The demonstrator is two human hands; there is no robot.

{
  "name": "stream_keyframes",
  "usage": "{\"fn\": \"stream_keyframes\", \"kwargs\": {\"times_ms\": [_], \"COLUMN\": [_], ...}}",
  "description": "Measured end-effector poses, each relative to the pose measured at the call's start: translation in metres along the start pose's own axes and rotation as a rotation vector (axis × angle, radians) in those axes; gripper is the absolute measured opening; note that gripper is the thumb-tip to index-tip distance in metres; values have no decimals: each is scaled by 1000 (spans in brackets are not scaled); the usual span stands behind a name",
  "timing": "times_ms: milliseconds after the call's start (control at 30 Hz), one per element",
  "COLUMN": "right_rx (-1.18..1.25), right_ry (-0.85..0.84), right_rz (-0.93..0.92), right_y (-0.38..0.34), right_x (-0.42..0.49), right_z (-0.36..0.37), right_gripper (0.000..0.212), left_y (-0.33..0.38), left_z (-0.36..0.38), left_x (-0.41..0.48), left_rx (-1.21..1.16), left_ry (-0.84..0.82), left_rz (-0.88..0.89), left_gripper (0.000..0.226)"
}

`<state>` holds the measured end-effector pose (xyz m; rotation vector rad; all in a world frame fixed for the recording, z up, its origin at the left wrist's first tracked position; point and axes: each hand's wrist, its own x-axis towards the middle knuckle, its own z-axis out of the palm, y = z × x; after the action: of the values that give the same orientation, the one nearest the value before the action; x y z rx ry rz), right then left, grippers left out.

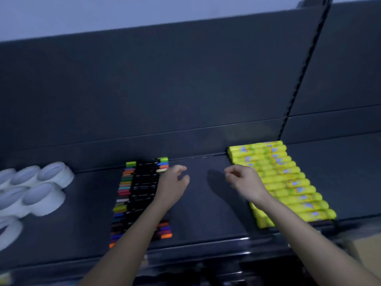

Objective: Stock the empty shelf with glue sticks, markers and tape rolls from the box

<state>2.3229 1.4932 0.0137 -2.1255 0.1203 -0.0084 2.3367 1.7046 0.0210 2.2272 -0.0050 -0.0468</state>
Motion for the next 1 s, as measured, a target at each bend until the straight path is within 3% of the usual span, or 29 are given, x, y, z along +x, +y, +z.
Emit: {"fn": "stream_keyframes", "kwargs": {"times_ms": [100,267,400,467,533,700,933,1000], "right_rx": [-79,-171,-107,-59,-46,-2,-24,-7], "right_ry": [-41,-116,-107,-96,-78,-79,-56,-51], "right_rz": [5,12,60,92,109,124,163,138], "right_y": [-17,-46,-58,-59,-60,-62,-58,-56], "right_x": [-26,-61,-77,-81,-84,-88,-89,-89], "right_z": [57,130,167,181,190,207,214,213], "right_gripper": [10,33,43,22,16,31,54,49], "left_y": [-46,-113,-139,-148,-154,-168,-167,-168], "left_z": [-48,-106,-127,-128,-123,-104,-103,-104], "left_x": [-19,-49,-69,-75,-81,-80,-80,-82], "left_rx": [95,166,32,-97,-186,-247,-318,-319], "left_ry": [1,26,-22,-50,-63,-70,-9,-9], "left_rz": [20,-36,-150,-213,-227,-248,-260,-246], "left_gripper": [31,39,57,59,51,64,62,62]}}
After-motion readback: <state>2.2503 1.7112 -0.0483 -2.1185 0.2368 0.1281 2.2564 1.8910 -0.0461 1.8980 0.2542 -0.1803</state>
